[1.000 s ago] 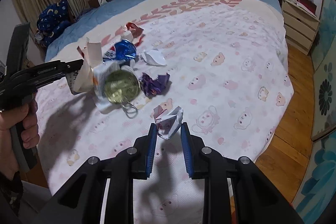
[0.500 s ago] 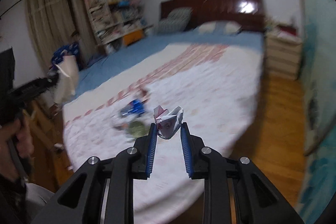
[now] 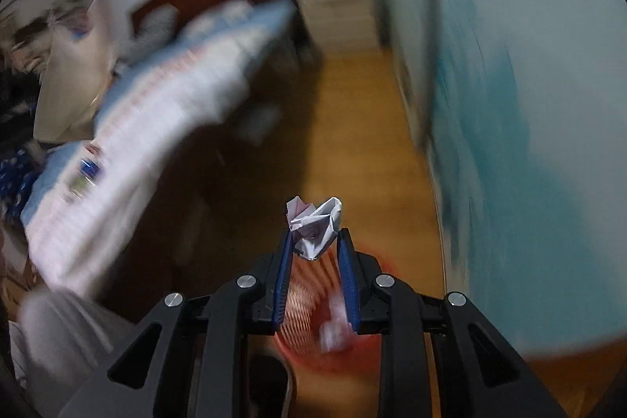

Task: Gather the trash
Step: 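Carry both items over the red basket and open both tools, then move both open tools back toward the trash on the bed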

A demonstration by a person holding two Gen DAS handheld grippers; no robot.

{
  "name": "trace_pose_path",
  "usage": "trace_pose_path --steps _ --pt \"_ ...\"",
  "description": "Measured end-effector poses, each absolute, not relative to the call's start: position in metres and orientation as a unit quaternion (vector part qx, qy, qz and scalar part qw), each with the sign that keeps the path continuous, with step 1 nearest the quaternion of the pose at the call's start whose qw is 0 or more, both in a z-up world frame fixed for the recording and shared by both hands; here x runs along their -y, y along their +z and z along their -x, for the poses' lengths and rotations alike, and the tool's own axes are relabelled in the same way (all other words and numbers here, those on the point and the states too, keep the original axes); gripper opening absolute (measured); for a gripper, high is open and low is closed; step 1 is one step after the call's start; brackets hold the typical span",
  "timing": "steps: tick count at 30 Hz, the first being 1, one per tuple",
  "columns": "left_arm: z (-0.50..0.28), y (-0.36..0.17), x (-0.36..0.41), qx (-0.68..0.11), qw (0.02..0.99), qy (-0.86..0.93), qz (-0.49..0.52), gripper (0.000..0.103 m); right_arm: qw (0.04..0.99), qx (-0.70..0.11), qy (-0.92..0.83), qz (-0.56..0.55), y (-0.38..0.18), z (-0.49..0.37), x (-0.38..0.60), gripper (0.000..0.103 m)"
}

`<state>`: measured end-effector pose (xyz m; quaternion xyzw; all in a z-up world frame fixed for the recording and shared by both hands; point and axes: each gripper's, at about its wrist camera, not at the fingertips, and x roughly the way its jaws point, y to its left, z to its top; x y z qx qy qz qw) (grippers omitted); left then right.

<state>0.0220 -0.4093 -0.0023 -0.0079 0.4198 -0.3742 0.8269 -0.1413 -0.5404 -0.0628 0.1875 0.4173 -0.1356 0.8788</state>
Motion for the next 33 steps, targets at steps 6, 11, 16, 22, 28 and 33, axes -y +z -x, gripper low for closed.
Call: trace_pose_path --steps 6,11,16,22,28,33 --pt "-0.030 -0.133 0.479 -0.571 0.748 -0.329 -0.081 0.020 0.810 -0.509 -0.142 -0.253 -0.201 0.155 0.549 0.024" --pt "-0.021 -0.165 0.501 -0.579 0.733 -0.322 -0.156 0.020 0.801 -0.525 -0.129 -0.259 -0.229 0.132 0.543 0.024" --pt "-0.022 -0.175 0.502 -0.581 0.728 -0.318 -0.176 0.020 0.806 -0.525 -0.120 -0.247 -0.229 0.116 0.537 0.025" --pt "-0.019 -0.172 0.498 -0.575 0.737 -0.305 -0.184 0.028 0.808 -0.522 -0.120 -0.245 -0.231 0.116 0.531 0.031" --pt "-0.015 -0.155 0.493 -0.536 0.766 -0.294 -0.197 0.076 0.817 -0.500 -0.138 -0.252 -0.223 0.126 0.534 0.077" --pt "-0.016 -0.153 0.489 -0.541 0.764 -0.295 -0.189 0.076 0.819 -0.495 -0.150 -0.249 -0.214 0.133 0.536 0.077"
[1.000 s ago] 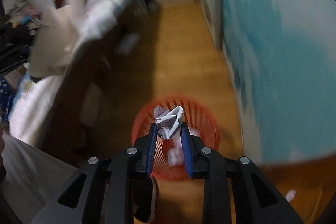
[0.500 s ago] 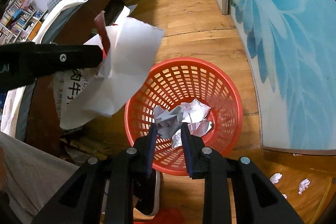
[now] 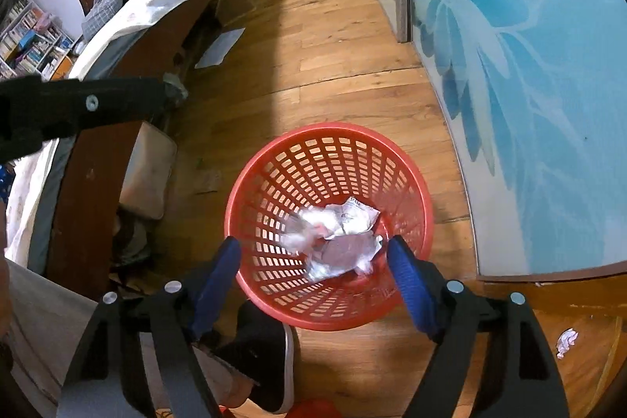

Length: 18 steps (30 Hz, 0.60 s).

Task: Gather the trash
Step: 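Move both open tools back toward the trash on the bed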

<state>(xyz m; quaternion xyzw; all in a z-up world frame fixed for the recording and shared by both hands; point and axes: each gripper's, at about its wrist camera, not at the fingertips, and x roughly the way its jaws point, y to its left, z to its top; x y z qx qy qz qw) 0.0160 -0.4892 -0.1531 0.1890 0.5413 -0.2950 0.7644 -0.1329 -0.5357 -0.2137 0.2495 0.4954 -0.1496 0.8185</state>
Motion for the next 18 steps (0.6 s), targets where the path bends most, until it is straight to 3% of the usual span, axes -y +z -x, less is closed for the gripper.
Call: trace_pose_path --steps 13,18 --pt "-0.023 -0.119 0.458 -0.528 0.786 -0.290 -0.139 0.076 0.833 -0.481 -0.141 -0.235 -0.180 0.125 0.522 0.075" --pt "-0.034 -0.020 0.377 -0.433 0.851 -0.287 -0.080 0.076 0.863 -0.443 -0.130 -0.207 -0.119 0.112 0.509 0.075"
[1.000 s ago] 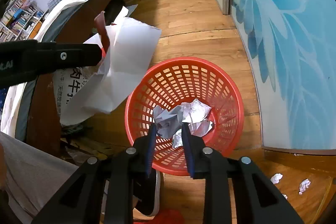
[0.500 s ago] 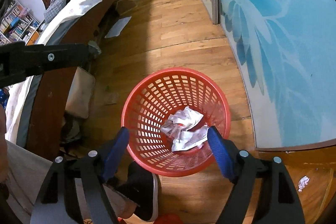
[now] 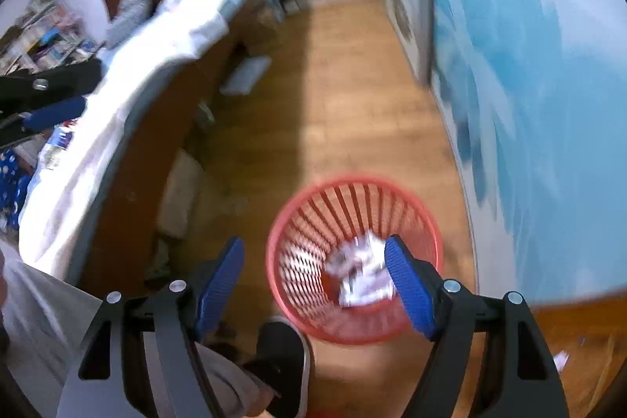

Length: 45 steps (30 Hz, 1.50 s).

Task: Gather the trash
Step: 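Move both open tools back toward the trash on the bed, then grasp the white drink pouch with the left tool while the right grasps the purple wrapper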

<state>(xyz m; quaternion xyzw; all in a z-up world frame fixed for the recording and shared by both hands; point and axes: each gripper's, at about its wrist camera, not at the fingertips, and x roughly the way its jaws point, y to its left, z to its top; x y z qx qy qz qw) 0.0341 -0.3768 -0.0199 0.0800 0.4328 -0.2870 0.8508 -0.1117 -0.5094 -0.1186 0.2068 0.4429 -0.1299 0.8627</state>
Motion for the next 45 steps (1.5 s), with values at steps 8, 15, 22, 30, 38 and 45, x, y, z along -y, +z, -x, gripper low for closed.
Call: trace_pose_path --steps 8,15,22,30,38,45 --pt "-0.044 0.042 0.160 -0.326 0.932 -0.157 -0.007 0.087 0.939 -0.317 -0.059 -0.118 0.042 0.017 0.430 0.077" --pt "-0.047 -0.028 0.035 -0.357 0.933 -0.048 0.016 0.087 0.955 -0.282 0.056 -0.068 0.096 -0.119 0.287 0.078" --pt "-0.055 -0.042 0.019 -0.382 0.921 -0.068 0.038 0.087 0.930 -0.351 0.101 -0.048 0.026 -0.243 0.163 0.076" --pt "-0.060 -0.043 0.012 -0.387 0.917 -0.082 0.059 0.087 0.880 -0.459 0.106 -0.056 -0.079 -0.307 0.121 0.069" --pt "-0.098 -0.049 0.000 -0.401 0.908 -0.084 0.092 0.087 0.863 -0.490 0.115 -0.039 -0.104 -0.315 0.112 0.027" --pt "-0.177 -0.064 -0.038 -0.414 0.880 -0.104 0.209 0.087 0.868 -0.472 0.111 -0.105 -0.080 -0.304 0.145 0.026"
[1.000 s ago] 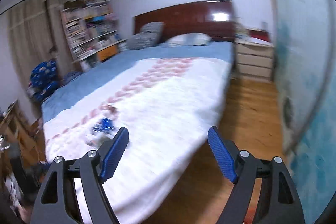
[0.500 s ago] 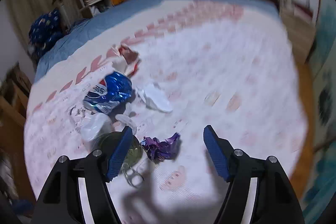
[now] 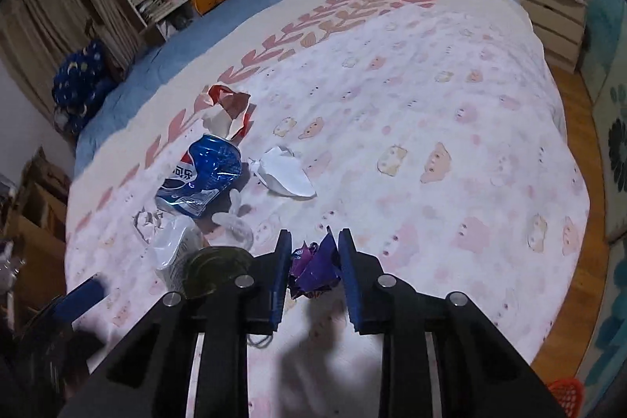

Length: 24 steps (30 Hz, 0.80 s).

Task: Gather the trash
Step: 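Grasp the white drink pouch with the left tool while the right grasps the purple wrapper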

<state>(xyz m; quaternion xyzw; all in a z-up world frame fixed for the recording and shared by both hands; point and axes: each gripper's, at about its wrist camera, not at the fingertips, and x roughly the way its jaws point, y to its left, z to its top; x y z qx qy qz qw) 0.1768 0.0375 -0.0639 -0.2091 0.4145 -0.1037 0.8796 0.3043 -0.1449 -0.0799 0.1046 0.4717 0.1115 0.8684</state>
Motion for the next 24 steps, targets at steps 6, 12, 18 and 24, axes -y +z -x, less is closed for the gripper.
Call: trace_pose_path --steps 6,12,18,24 --pt "-0.221 -0.089 -0.038 -0.447 0.865 -0.091 0.208 0.081 0.865 -0.475 0.120 -0.108 -0.077 -0.298 0.156 0.026" --pt "-0.229 -0.100 -0.041 -0.464 0.853 -0.091 0.220 0.048 0.863 -0.479 0.118 -0.111 -0.078 -0.298 0.169 0.026" --pt "-0.221 -0.073 -0.050 -0.436 0.869 -0.088 0.215 0.037 0.863 -0.477 0.120 -0.115 -0.076 -0.299 0.171 0.026" --pt "-0.193 -0.039 -0.054 -0.399 0.890 -0.090 0.203 0.037 0.865 -0.471 0.134 -0.114 -0.069 -0.294 0.161 0.026"
